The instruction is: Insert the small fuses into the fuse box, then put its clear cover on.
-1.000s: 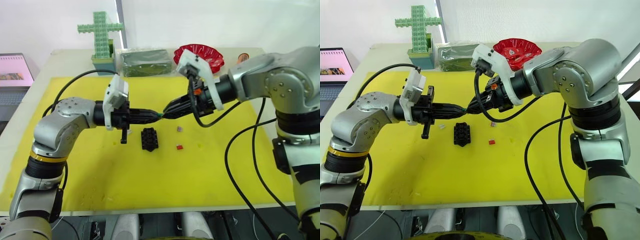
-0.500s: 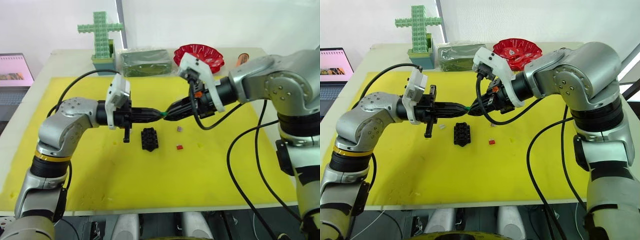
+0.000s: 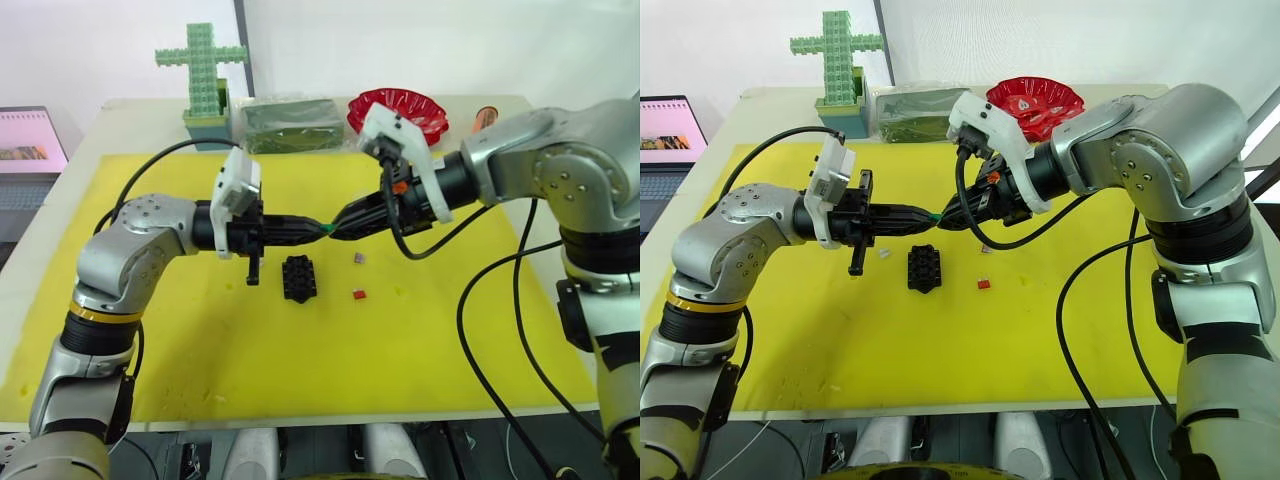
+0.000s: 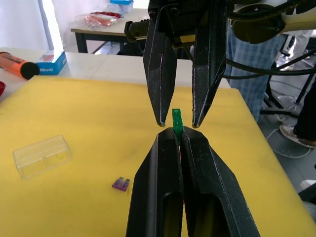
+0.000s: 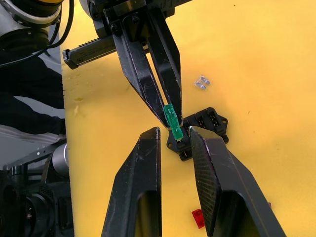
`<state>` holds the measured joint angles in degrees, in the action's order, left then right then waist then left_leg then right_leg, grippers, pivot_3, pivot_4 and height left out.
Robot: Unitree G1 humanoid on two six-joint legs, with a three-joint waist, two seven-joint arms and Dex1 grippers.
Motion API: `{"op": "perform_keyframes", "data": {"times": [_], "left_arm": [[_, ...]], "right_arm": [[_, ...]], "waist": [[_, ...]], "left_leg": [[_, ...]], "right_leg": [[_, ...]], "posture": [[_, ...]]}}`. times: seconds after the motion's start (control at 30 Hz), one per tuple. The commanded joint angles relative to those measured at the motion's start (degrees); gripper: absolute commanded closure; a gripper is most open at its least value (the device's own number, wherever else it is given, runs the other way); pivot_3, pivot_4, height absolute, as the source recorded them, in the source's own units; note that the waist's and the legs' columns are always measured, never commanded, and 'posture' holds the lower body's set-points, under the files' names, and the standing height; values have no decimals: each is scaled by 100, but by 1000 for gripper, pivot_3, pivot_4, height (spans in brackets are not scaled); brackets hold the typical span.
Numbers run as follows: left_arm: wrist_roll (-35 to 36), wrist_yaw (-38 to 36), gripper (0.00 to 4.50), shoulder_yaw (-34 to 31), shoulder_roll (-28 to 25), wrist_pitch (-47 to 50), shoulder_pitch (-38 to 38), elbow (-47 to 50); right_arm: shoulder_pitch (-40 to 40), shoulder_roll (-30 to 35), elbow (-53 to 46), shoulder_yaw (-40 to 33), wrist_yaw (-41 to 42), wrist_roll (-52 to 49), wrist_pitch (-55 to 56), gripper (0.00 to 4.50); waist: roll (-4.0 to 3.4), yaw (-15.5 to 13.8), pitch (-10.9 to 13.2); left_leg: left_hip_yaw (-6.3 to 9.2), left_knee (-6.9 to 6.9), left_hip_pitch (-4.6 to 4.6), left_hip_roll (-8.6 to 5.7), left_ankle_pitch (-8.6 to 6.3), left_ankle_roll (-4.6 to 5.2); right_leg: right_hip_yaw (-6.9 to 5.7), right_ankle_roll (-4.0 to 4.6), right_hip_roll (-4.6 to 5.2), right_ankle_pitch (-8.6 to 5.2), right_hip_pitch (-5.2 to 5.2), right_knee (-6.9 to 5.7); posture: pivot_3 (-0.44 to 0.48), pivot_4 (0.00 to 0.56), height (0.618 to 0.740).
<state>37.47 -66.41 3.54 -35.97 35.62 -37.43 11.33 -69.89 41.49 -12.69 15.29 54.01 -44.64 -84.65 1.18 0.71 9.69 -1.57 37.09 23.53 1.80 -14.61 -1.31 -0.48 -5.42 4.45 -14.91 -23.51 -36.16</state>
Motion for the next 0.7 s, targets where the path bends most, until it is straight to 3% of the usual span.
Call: {"op": "perform_keyframes", "data": {"times": [0.03,0.23,0.33,0.37,0.7], "left_arm": [[10,-39,4500,-45,-18,-63,11,107],[-13,-17,4500,-55,-10,-73,25,106],[-17,-14,4500,-66,-6,-74,26,102],[-14,-7,4500,-74,-2,-70,26,107],[62,56,4500,-120,45,-5,23,138]], "right_arm": [[-128,53,-102,-58,60,-12,81,3556],[-99,56,-141,-68,76,-15,97,3556],[-100,49,-132,-62,80,-10,111,4055],[-98,46,-138,-58,78,-6,114,4428],[-63,42,-201,-8,92,56,158,4471]], "waist": [[0,0,0],[0,0,0],[0,-1,0],[0,-1,0],[0,-1,0]], "left_leg": [[0,0,0,0,0,0],[0,0,0,0,0,0],[0,0,0,0,0,0],[0,0,0,0,0,0],[0,1,0,0,0,0]], "right_leg": [[0,0,0,0,0,0],[0,0,0,0,0,-1],[0,0,0,0,0,-1],[0,0,0,0,0,-1],[0,-1,0,0,0,-3]], "posture": [[0,150,740],[0,150,740],[0,150,740],[0,150,740],[0,150,740]]}}
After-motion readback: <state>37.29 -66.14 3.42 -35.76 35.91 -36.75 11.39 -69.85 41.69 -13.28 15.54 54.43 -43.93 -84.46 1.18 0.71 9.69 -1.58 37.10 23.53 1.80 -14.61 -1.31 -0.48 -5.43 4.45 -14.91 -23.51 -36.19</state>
